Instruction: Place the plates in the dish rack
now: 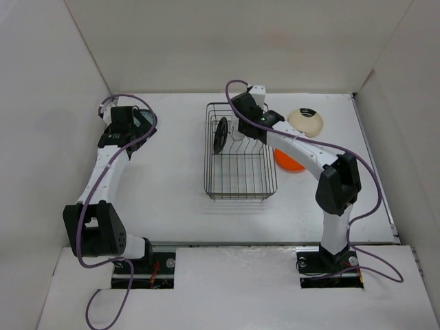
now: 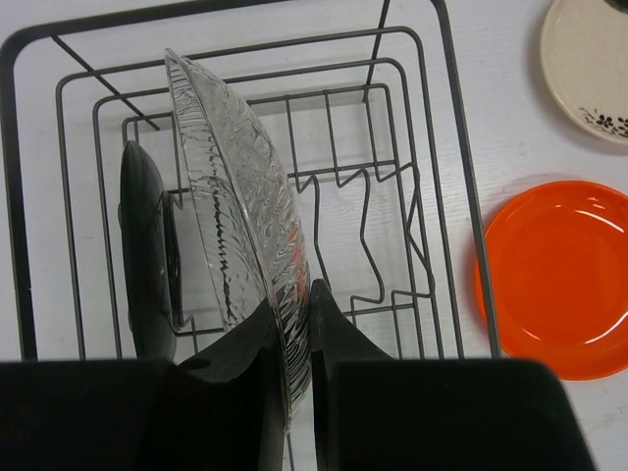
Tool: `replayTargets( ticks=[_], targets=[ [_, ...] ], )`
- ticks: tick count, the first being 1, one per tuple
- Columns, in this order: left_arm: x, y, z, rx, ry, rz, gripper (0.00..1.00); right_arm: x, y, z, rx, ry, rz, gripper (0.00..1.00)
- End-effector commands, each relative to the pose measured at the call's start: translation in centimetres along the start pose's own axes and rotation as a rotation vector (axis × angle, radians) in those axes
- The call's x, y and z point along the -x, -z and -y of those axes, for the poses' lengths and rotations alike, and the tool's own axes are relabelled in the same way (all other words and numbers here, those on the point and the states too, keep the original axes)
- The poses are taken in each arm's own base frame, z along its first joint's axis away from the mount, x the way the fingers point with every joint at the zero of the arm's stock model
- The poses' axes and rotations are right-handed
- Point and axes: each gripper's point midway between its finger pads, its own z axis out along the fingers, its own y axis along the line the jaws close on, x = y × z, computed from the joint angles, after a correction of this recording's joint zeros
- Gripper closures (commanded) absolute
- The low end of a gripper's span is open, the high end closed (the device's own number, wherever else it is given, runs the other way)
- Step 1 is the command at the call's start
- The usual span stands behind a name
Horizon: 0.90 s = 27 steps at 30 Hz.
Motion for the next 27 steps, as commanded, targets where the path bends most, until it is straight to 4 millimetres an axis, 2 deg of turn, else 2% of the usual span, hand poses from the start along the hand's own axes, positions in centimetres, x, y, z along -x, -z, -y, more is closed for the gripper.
replayTargets(
  ticks=[1,6,11,12,14,15,18,19,20,24,27],
  targets=[
    [1.9,1.1,0.9,-0.019,0.016,0.053,0.0,1.0,0.5,-1.8,0.038,-0.034,0.025,1.0],
    [1.9,1.1,0.9,-0.019,0.016,0.053,0.0,0.3,0.0,-2.1,0.039,-0.032,0.006,0.99],
    [1.9,1.1,0.9,-0.019,0.016,0.053,0.0,-0.1,-0.5,-2.5,0.042,-0.027,-0.005,0.91],
    [1.9,1.1,0.9,-0.019,0.016,0.053,0.0,-0.1,-0.5,-2.5,0.042,-0.027,-0.005,0.81],
    [2.2,1.1,0.5,-0.012,0.023,0.057,0.0,-0.4,-0.2,-2.7,0.046,-0.016,-0.012,0.72],
    [2.2,1.1,0.5,-0.011,0.023,0.057,0.0,-0.4,-0.2,-2.7,0.046,-0.016,-0.012,0.55],
    [1.7,0.8,0.7,-0.021,0.021,0.035,0.0,-0.6,0.0,-3.1,0.053,-0.011,-0.012,0.51],
    [1.7,0.8,0.7,-0.021,0.021,0.035,0.0,-0.6,0.0,-3.1,0.053,-0.011,-0.012,0.43],
    [1.5,0.5,0.6,-0.015,0.019,0.027,0.0,-0.6,0.0,-3.1,0.053,-0.011,-0.012,0.4],
    [1.4,0.0,0.4,-0.005,0.031,0.011,0.0,0.8,1.1,-2.8,0.054,-0.036,0.014,0.32],
    [1.0,-0.8,0.1,0.008,0.057,-0.012,0.0,2.8,2.7,-1.6,0.031,-0.061,0.066,0.23]
  ],
)
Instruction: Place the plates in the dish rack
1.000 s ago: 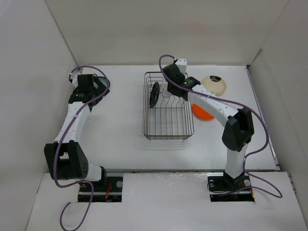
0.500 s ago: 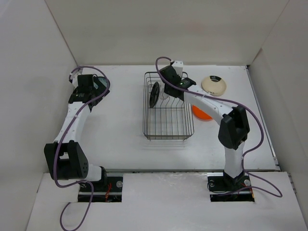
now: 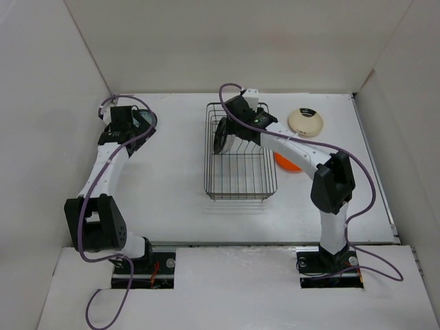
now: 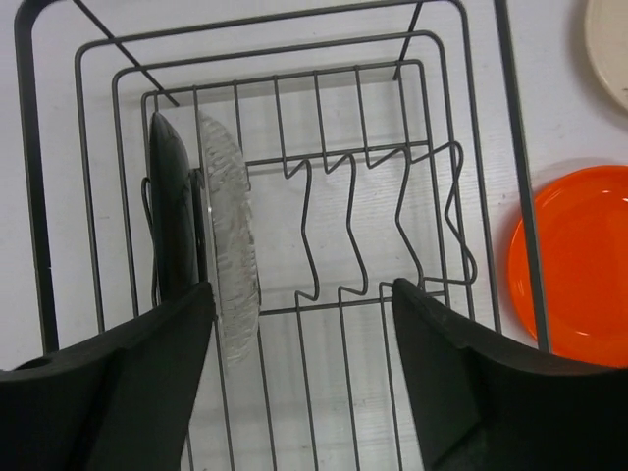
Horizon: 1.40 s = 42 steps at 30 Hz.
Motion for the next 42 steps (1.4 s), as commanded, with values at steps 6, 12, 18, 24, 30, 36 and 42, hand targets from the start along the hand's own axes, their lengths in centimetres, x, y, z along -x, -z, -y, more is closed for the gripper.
replayTargets(
  ticks=[6,12,18,24,30,36,42],
  targets=[
    [1.0,-2.8,-1.2,0.029,0.17,-0.041,0.0,8.1,7.5,3.0,-0.006,-0.108,0.202,0.15],
    [1.5,-6.9,-4.7,0.035,0.314,-0.081,0.0,9.9,11.5,3.8,0.119,-0.12,0.274,0.15],
    [1.7,-10.2,-5.4,-0.07,0.39,-0.094,0.0,10.6,15.1,3.1,0.317,-0.144,0.337,0.14],
    [1.1,-14.3,-4.8,-0.107,0.434,-0.129,0.06,11.3,18.5,3.2,0.444,-0.161,0.394,0.13],
    [0.7,-17.4,-5.0,-0.067,0.476,-0.145,0.14,11.2,20.3,3.4,0.5,-0.159,0.414,0.13],
    [1.5,-18.8,-3.8,-0.02,0.482,-0.141,0.24,11.4,20.7,3.4,0.512,-0.16,0.418,0.13],
    [1.7,-19.7,-3.4,0.048,0.494,-0.149,0.41,11.7,21.4,3.8,0.518,-0.16,0.435,0.13]
  ],
)
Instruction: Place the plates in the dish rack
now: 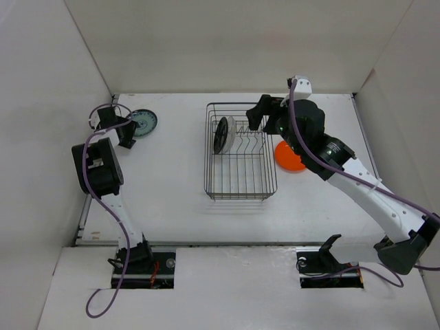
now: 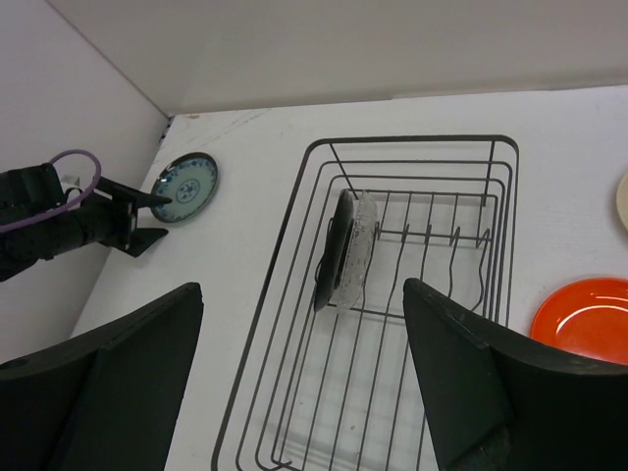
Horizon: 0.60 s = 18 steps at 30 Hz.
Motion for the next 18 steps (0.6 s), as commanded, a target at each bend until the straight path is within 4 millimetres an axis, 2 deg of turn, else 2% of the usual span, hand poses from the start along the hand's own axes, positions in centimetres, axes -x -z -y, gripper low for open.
replayTargets(
  ticks=[1,3,4,5,6,7,8,10,16,18],
  targets=[
    [-0.5,-0.4,-1.6,0.11,0.021,-0.012,0.43,2.2,1.0,-1.2,0.053,-0.014,0.07,0.13],
    [-0.4,-0.8,-1.8,0.133,0.031,-0.013,0.5,2.7,1.4,-1.0,0.046,-0.01,0.085,0.13],
    [-0.7,-0.8,-1.7,0.135,0.024,-0.01,0.58,2.4,1.4,-0.9,0.041,-0.005,0.074,0.13],
    [-0.6,-0.7,-1.5,0.138,0.024,-0.012,0.63,3.1,1.8,-1.0,0.048,-0.012,0.09,0.13],
    [-0.8,-0.9,-2.2,0.163,0.025,-0.017,0.68,2.9,1.8,-0.7,0.034,0.002,0.082,0.13],
    [-0.5,-0.9,-1.6,0.152,0.033,-0.009,0.71,2.9,1.8,-0.7,0.034,0.002,0.082,0.11],
    [-0.4,-1.1,-1.8,0.167,0.033,-0.007,0.84,3.2,1.9,-0.5,0.024,0.001,0.086,0.11],
    [-0.3,-1.0,-1.6,0.167,0.044,-0.006,1.0,4.0,2.6,-0.4,0.023,0.002,0.108,0.11],
    [-0.4,-1.2,-1.9,0.174,0.014,-0.015,1.0,4.0,2.9,-0.2,0.031,0.014,0.101,0.11],
    [-1.1,-0.8,-1.0,0.101,-0.005,-0.047,1.0,4.3,3.0,-0.3,0.085,0.024,0.088,0.11]
  ],
)
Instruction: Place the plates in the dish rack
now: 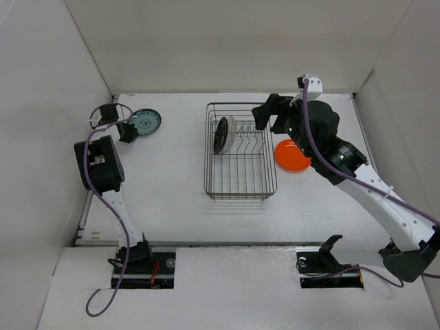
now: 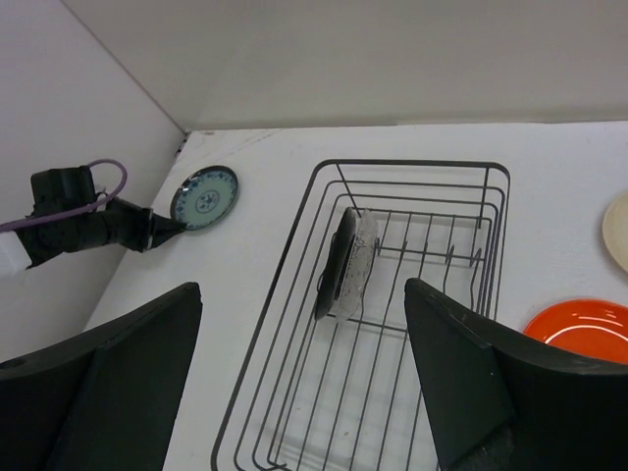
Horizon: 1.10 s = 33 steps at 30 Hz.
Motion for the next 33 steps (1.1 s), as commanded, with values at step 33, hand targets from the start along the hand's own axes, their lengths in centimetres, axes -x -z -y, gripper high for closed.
replayTargets(
  ticks=[33],
  targets=[
    [-18.3,35.6,13.4,-1.175,-0.679,-0.181,1.0,-3.8,-9.5,-8.9,0.732,-0.016,-0.137,0.1]
  ],
)
